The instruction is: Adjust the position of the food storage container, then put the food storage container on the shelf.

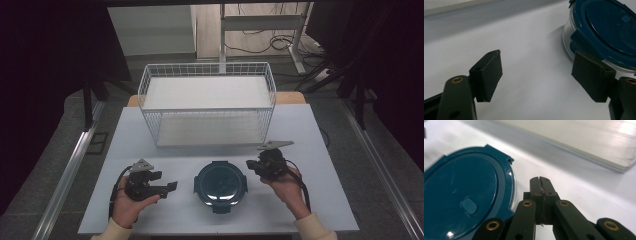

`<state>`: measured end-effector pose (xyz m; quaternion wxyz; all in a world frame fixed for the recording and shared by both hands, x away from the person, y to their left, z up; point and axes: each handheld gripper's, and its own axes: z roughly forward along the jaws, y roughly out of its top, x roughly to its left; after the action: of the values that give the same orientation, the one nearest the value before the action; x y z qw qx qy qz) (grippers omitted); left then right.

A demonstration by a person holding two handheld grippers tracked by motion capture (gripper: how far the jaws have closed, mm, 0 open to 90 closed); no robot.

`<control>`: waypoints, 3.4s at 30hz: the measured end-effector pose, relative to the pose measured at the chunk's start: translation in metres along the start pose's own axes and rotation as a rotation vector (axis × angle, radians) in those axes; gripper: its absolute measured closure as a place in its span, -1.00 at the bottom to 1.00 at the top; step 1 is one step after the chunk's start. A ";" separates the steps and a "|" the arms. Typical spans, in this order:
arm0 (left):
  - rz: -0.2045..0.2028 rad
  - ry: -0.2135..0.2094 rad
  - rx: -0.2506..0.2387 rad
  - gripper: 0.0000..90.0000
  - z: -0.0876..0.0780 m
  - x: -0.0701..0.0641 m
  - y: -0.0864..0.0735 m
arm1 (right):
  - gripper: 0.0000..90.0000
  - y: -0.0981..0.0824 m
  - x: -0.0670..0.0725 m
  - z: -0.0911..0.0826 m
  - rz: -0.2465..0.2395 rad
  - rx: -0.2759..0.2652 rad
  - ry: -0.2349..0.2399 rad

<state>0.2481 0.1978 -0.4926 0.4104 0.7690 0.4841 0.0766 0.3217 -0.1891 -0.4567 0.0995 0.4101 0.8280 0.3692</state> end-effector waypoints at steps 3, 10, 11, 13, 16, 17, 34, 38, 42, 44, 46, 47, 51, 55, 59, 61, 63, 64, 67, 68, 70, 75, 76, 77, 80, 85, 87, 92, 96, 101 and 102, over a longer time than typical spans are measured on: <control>0.000 0.008 -0.008 -0.49 0.000 0.000 0.000 | 0.75 -0.015 -0.007 -0.016 0.002 -0.037 0.037; -0.022 0.020 -0.008 -0.61 -0.001 0.000 0.001 | -0.34 -0.045 -0.018 -0.034 0.038 -0.095 0.039; -0.036 0.011 -0.008 -0.62 -0.001 0.000 0.001 | -0.42 -0.049 -0.024 -0.037 0.075 -0.118 0.059; -0.040 0.005 -0.007 -0.63 -0.001 0.001 0.001 | -0.48 -0.052 -0.028 -0.038 0.104 -0.132 0.078; -0.046 0.000 -0.004 -0.64 0.000 0.001 0.002 | -0.50 -0.053 -0.028 -0.039 0.114 -0.144 0.105; -0.050 -0.009 -0.002 -0.64 0.000 0.000 0.002 | -0.50 -0.053 -0.028 -0.039 0.116 -0.147 0.112; -0.065 -0.081 0.002 -0.57 0.005 -0.012 0.009 | -0.60 -0.051 -0.010 -0.031 0.151 -0.109 0.164; -0.088 -0.111 0.002 -0.57 0.008 -0.013 0.011 | -0.61 -0.049 -0.007 -0.031 0.167 -0.112 0.178; -0.119 -0.148 0.007 -0.58 0.013 -0.014 0.012 | -0.62 -0.047 -0.003 -0.026 0.175 -0.104 0.196; -0.140 -0.175 0.014 -0.58 0.018 -0.014 0.013 | -0.63 -0.046 0.001 -0.020 0.182 -0.087 0.206; -0.149 -0.190 0.017 -0.58 0.020 -0.015 0.014 | -0.64 -0.046 0.002 -0.018 0.185 -0.082 0.210; -0.159 -0.201 0.019 -0.58 0.021 -0.015 0.014 | -0.64 -0.046 0.003 -0.016 0.188 -0.077 0.213; -0.182 -0.252 0.035 -0.58 0.030 -0.020 0.017 | -0.67 -0.046 0.007 -0.009 0.206 -0.056 0.229; -0.205 -0.276 0.044 -0.59 0.036 -0.021 0.017 | -0.69 -0.046 0.009 -0.002 0.225 -0.042 0.246; -0.231 -0.297 0.056 -0.59 0.043 -0.022 0.018 | -0.72 -0.045 0.012 0.005 0.239 -0.032 0.257; -0.249 -0.314 0.061 -0.59 0.047 -0.022 0.018 | -0.74 -0.045 0.014 0.008 0.247 -0.024 0.260; -0.263 -0.327 0.071 -0.59 0.051 -0.022 0.017 | -0.74 -0.046 0.014 0.010 0.257 -0.018 0.261; -0.272 -0.333 0.074 -0.60 0.053 -0.022 0.017 | -0.74 -0.046 0.015 0.012 0.259 -0.009 0.258; -0.288 -0.342 0.082 -0.61 0.058 -0.021 0.016 | -0.74 -0.047 0.015 0.015 0.289 -0.003 0.273; -0.293 -0.343 0.083 -0.61 0.058 -0.021 0.016 | -0.74 -0.047 0.015 0.016 0.299 -0.003 0.281; -0.311 -0.363 0.085 -0.61 0.060 -0.021 0.016 | -0.74 -0.048 0.015 0.018 0.318 0.001 0.292; -0.322 -0.393 0.101 -0.61 0.064 -0.026 0.015 | -0.75 -0.048 0.018 0.024 0.355 0.015 0.326; -0.323 -0.400 0.105 -0.60 0.065 -0.026 0.015 | -0.75 -0.049 0.018 0.025 0.361 0.020 0.333; -0.321 -0.400 0.110 -0.60 0.066 -0.027 0.015 | -0.75 -0.049 0.018 0.027 0.369 0.019 0.338; -0.321 -0.400 0.120 -0.59 0.067 -0.028 0.014 | -0.74 -0.050 0.018 0.029 0.386 0.027 0.352; -0.371 -0.446 0.146 -0.52 0.074 -0.029 0.008 | -0.63 -0.051 0.021 0.029 0.391 0.033 0.360; -0.368 -0.463 0.149 -0.47 0.074 -0.030 0.008 | -0.60 -0.051 0.021 0.029 0.403 0.033 0.359; -0.370 -0.457 0.158 -0.41 0.075 -0.032 0.009 | -0.46 -0.052 0.015 0.028 0.463 0.042 0.382; -0.390 -0.462 0.159 -0.36 0.074 -0.031 0.009 | -0.38 -0.054 0.012 0.026 0.491 0.037 0.391; -0.393 -0.448 0.148 -0.30 0.069 -0.033 0.009 | -0.28 -0.054 0.011 0.021 0.491 0.024 0.399; -0.393 -0.447 0.145 -0.29 0.068 -0.034 0.009 | -0.26 -0.055 0.011 0.020 0.488 0.018 0.402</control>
<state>0.2718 0.1310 -0.5216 0.4577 0.6858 0.5255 -0.2099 0.2908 -0.1914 -0.5074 -0.1612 0.5163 0.7115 0.4485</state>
